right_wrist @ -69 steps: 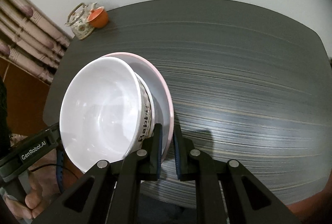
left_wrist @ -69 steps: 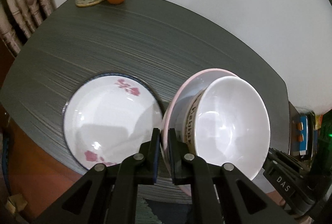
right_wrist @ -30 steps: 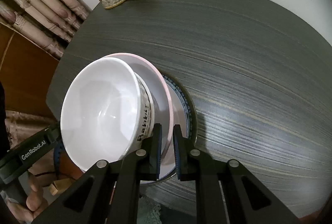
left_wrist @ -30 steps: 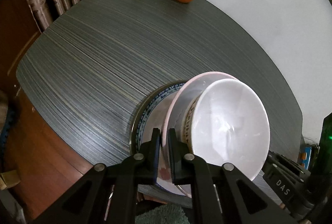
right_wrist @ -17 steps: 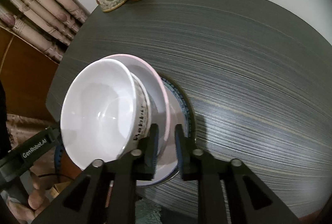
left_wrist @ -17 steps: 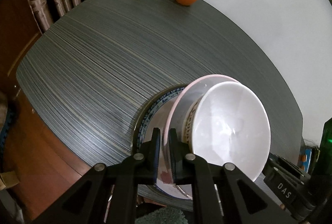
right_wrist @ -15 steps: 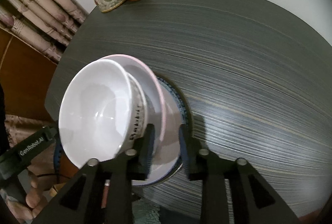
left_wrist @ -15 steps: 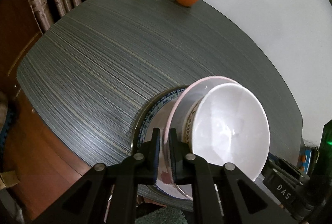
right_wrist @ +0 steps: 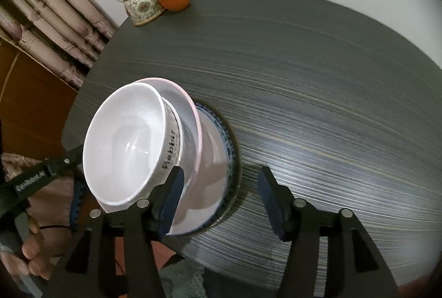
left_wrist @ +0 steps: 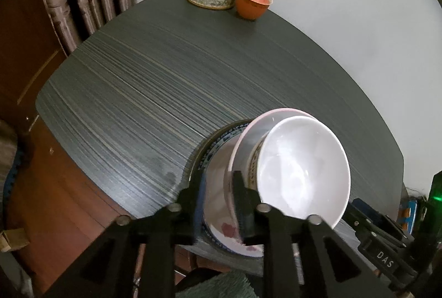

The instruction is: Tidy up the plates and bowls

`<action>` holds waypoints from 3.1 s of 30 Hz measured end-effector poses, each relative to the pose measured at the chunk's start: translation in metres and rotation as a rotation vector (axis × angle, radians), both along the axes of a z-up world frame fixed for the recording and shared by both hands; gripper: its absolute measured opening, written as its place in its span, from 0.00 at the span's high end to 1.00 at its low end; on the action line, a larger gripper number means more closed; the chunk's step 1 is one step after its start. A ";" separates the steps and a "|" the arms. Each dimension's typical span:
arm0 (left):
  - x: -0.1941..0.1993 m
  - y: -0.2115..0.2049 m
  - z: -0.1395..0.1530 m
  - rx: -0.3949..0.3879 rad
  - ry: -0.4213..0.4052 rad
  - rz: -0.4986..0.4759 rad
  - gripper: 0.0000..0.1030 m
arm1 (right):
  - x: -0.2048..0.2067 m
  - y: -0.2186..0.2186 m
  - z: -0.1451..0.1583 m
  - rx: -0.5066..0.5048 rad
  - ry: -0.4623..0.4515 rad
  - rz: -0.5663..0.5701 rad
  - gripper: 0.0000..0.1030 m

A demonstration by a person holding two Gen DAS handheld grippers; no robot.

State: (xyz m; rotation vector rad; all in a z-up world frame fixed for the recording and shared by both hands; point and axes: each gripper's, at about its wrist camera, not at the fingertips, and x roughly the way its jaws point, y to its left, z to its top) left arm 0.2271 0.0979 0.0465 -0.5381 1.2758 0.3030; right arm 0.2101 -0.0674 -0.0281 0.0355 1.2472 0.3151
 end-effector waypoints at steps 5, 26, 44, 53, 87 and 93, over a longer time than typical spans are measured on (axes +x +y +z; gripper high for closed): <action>-0.014 0.002 0.009 0.028 -0.003 0.012 0.65 | -0.011 0.000 0.005 -0.012 -0.037 0.014 0.37; -0.041 -0.084 0.029 0.160 -0.036 -0.133 0.44 | -0.075 -0.005 0.023 -0.034 -0.224 0.041 0.09; -0.046 -0.092 0.030 0.225 -0.029 -0.117 0.43 | -0.098 -0.009 0.024 -0.040 -0.240 0.047 0.02; -0.046 -0.093 0.032 0.237 -0.028 -0.127 0.43 | -0.099 -0.008 0.022 -0.037 -0.227 0.060 0.02; -0.045 -0.090 0.026 0.220 -0.028 -0.147 0.43 | -0.103 0.003 0.015 -0.047 -0.200 0.078 0.02; -0.045 -0.089 0.024 0.221 -0.027 -0.145 0.43 | -0.102 0.003 0.013 -0.043 -0.189 0.076 0.02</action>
